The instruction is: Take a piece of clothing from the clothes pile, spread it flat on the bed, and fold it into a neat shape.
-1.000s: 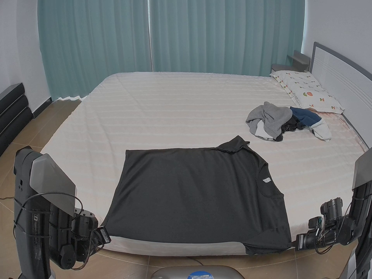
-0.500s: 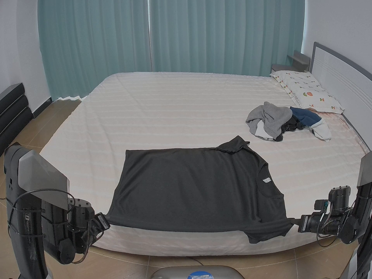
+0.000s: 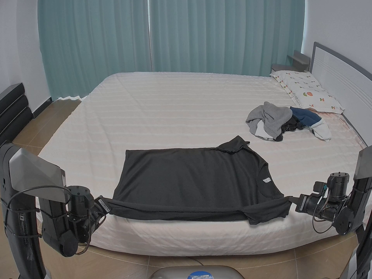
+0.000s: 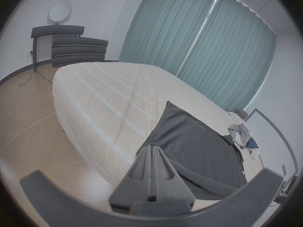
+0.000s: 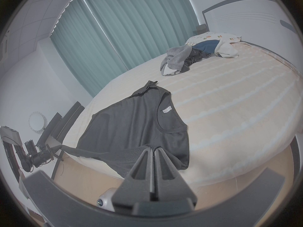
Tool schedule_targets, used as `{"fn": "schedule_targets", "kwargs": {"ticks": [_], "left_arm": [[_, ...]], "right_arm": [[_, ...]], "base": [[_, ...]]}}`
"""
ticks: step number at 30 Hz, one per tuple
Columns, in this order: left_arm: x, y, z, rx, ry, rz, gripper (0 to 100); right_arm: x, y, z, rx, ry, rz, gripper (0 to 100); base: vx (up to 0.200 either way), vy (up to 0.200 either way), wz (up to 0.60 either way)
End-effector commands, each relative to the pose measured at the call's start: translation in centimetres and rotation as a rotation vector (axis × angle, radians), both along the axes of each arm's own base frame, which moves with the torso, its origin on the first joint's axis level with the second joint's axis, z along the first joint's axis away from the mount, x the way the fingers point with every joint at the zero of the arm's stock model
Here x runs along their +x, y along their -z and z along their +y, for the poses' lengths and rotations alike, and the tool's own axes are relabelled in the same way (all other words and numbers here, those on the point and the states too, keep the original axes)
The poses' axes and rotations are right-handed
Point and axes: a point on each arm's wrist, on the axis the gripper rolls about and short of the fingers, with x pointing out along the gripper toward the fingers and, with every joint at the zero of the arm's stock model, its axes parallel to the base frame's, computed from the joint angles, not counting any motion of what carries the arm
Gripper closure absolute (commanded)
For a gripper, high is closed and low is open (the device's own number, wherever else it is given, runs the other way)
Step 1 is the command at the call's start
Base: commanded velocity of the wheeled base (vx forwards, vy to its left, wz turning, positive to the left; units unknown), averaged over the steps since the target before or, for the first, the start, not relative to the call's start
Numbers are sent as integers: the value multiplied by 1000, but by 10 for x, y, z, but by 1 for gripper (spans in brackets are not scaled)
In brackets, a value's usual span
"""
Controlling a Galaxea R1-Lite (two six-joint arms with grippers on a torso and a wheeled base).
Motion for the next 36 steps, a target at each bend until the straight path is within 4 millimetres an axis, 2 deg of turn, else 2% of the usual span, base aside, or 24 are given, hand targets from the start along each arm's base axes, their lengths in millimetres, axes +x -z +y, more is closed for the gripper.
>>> {"fn": "schedule_targets", "kwargs": {"ticks": [1,10,19,23,30,36], "left_arm": [[3,-4,1,-8,-6,-33,100],[6,3,-1,-3,11,-15,100],[27,13,-3,-5,1,-49,100],[33,11,-5,-8,4,-74,100],[48,7,3,-20,-31,-125,100],[52,15,3,-18,-33,-115,100]], "right_arm": [[3,-2,0,3,0,-19,100],[14,-4,1,25,9,-73,100],[31,-2,0,25,14,-107,100],[43,8,0,34,16,-102,100],[61,10,0,62,29,-135,100],[73,20,5,65,14,-139,100]], "base": [[0,0,0],[0,0,0],[0,0,0],[0,0,0],[0,0,0],[0,0,0]]}}
